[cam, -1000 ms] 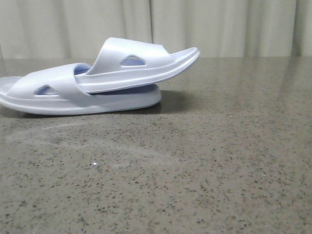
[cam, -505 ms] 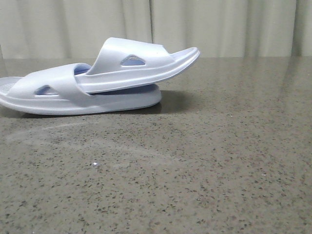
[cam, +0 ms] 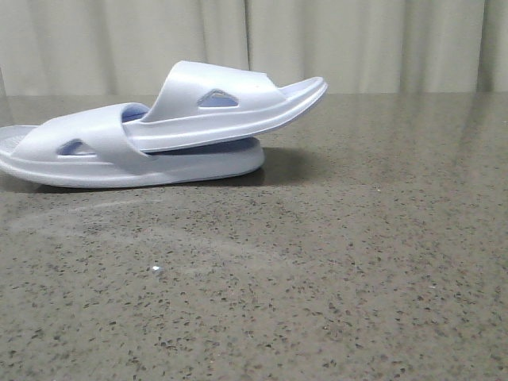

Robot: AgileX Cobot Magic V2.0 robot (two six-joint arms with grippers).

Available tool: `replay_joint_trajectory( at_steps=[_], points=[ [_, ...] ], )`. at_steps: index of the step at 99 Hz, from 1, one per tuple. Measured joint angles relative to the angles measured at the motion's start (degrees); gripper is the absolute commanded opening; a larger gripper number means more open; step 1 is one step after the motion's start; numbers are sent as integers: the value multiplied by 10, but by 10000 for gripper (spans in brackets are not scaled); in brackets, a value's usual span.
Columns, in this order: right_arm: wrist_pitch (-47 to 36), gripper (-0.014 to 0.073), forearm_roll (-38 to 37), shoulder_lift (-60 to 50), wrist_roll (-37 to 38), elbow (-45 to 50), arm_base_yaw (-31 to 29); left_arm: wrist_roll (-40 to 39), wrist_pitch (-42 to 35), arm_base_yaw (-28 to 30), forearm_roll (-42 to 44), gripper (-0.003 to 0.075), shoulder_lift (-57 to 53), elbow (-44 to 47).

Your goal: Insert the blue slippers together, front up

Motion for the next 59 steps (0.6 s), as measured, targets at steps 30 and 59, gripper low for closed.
replay_joint_trajectory(
  at_steps=[30,59],
  points=[
    [94,-89,-129,-153,133,53,-90,0,1,0,-1,15,0,0],
    [102,-89,-139,-179,138,53,-91,0,1,0,-1,15,0,0]
  ],
)
